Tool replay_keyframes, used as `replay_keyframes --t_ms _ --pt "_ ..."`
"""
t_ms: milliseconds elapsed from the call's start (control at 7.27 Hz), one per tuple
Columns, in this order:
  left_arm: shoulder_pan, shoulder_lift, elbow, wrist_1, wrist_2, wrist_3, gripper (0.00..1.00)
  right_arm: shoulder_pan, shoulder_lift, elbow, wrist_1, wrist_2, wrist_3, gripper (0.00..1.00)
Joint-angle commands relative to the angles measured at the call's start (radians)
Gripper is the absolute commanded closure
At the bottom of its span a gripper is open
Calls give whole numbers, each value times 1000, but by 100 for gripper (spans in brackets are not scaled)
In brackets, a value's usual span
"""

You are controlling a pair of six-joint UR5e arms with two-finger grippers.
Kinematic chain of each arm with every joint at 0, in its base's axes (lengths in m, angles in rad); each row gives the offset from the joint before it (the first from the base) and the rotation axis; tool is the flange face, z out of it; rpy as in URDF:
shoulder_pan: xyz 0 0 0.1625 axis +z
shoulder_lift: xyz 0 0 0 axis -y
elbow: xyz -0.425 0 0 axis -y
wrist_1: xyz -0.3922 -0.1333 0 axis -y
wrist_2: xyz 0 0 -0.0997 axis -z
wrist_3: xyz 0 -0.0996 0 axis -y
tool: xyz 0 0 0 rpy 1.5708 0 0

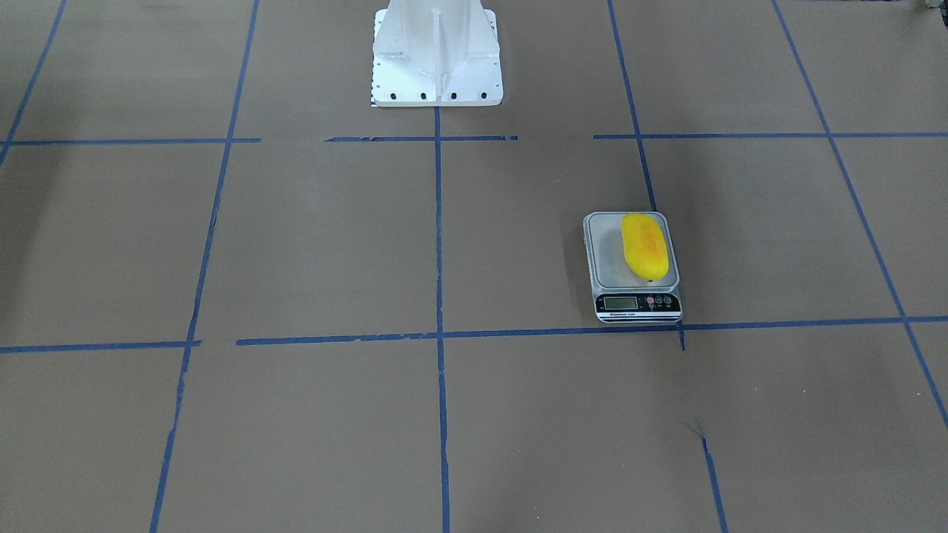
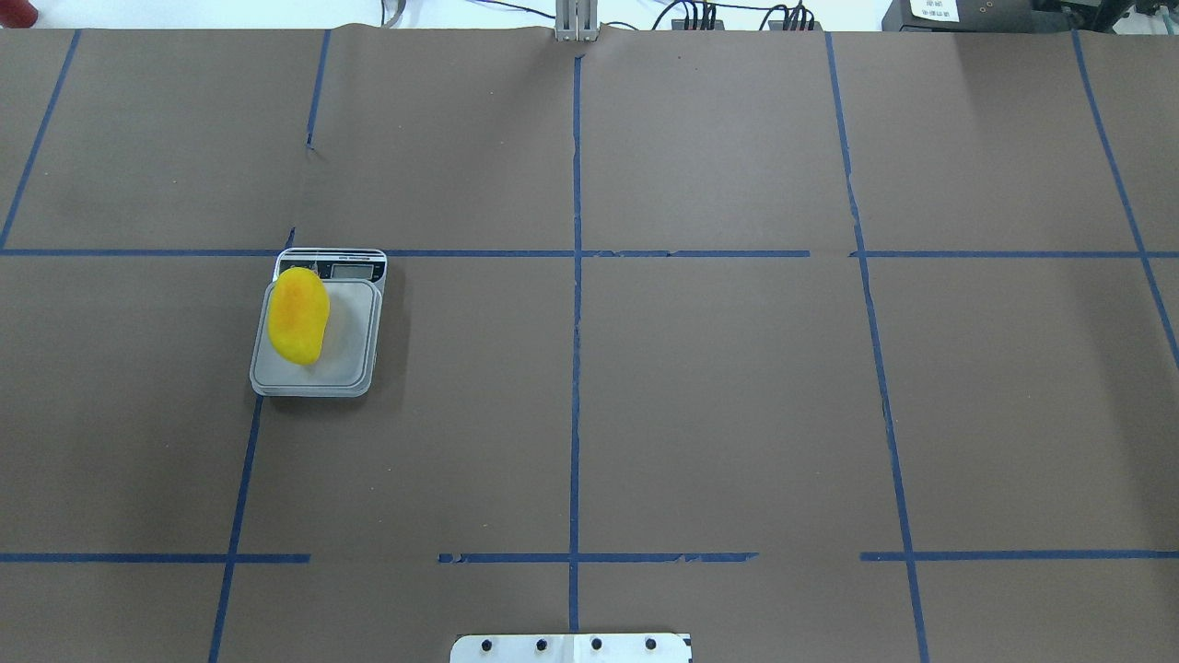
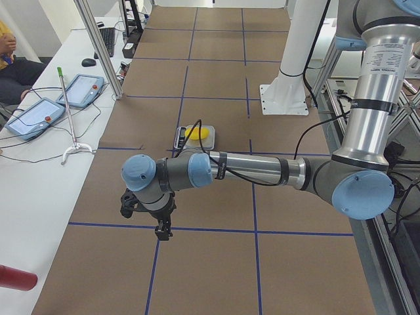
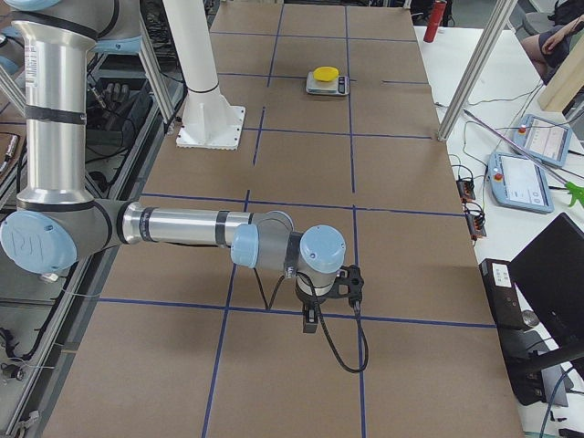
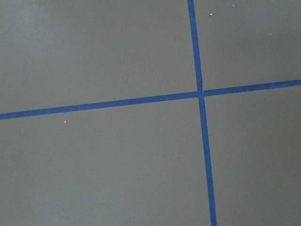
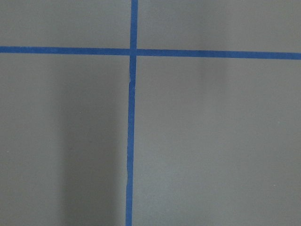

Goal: Weigh mango

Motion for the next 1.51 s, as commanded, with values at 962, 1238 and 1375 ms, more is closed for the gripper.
replay_keyframes --t_ms 962,1238,1375 --pt "0 56 5 -134 -1 -30 0 0 1 0 0 0 0 0" --pt "0 56 4 -135 0 -29 0 0 -1 0 0 0 0 0" --pt "0 56 2 -135 -1 -30 0 0 -1 0 0 0 0 0"
